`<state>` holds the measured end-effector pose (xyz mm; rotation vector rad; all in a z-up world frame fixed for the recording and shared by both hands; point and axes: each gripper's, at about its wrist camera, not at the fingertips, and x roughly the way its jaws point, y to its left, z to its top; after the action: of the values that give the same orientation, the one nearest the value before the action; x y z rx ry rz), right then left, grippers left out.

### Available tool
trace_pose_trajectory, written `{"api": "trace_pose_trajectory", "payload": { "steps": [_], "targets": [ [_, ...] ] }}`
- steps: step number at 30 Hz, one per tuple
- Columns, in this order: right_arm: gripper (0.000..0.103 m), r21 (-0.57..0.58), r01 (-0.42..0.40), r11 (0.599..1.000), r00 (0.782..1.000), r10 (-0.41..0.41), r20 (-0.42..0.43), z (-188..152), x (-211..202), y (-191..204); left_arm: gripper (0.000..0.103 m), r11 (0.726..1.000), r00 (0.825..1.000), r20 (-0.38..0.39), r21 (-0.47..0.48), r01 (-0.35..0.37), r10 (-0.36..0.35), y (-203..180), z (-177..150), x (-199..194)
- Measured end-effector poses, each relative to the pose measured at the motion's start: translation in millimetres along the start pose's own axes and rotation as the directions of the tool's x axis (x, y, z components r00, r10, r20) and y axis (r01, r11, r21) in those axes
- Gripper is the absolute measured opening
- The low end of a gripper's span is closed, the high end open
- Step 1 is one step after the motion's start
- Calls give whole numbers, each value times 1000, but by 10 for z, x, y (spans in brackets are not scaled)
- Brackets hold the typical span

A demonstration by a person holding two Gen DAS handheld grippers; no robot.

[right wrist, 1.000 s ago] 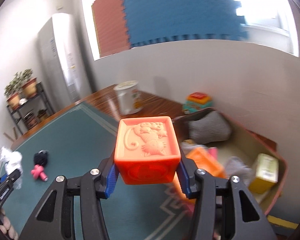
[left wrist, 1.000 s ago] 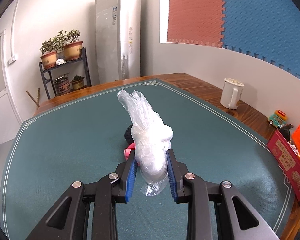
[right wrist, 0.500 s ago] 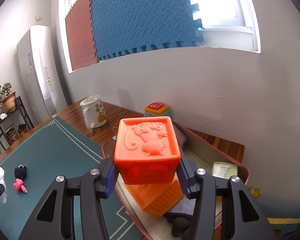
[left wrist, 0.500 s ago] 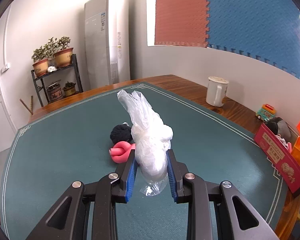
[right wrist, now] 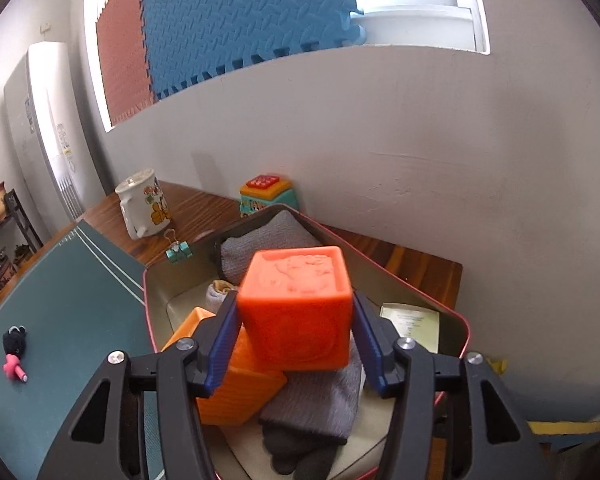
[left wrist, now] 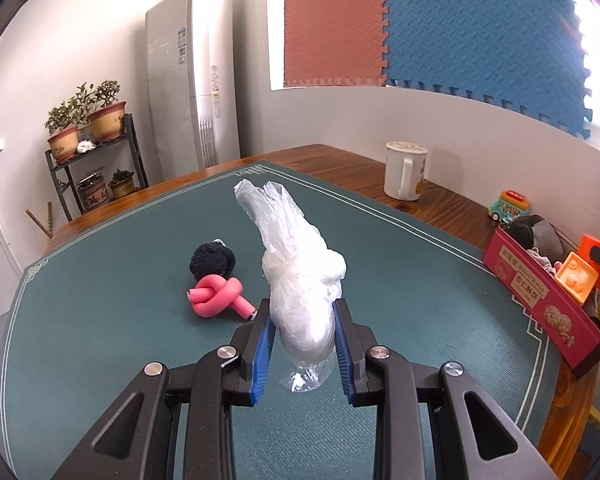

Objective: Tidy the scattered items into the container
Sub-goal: 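Carry the printed cube into the tin and open the right tool while the left holds the bag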

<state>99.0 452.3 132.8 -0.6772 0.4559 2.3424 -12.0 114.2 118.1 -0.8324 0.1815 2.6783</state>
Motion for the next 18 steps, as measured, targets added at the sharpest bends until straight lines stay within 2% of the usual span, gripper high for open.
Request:
{"api": "trace_pose_trajectory", "payload": {
  "steps": [7, 13, 18],
  "targets": [
    [64, 2, -21, 1000, 998, 21, 58, 34, -163, -9, 30, 1000, 1000, -13, 9, 16, -15, -55, -18, -8],
    [64, 29, -21, 999, 998, 20, 64, 6, -177, -126, 30, 999, 999, -33, 23, 43, -42, -166, -23, 15],
    [64, 61, -17, 998, 998, 14, 61, -26, -167, -308, 30, 994, 995, -53, 51, 93, -90, -410, 23, 54]
  ]
}}
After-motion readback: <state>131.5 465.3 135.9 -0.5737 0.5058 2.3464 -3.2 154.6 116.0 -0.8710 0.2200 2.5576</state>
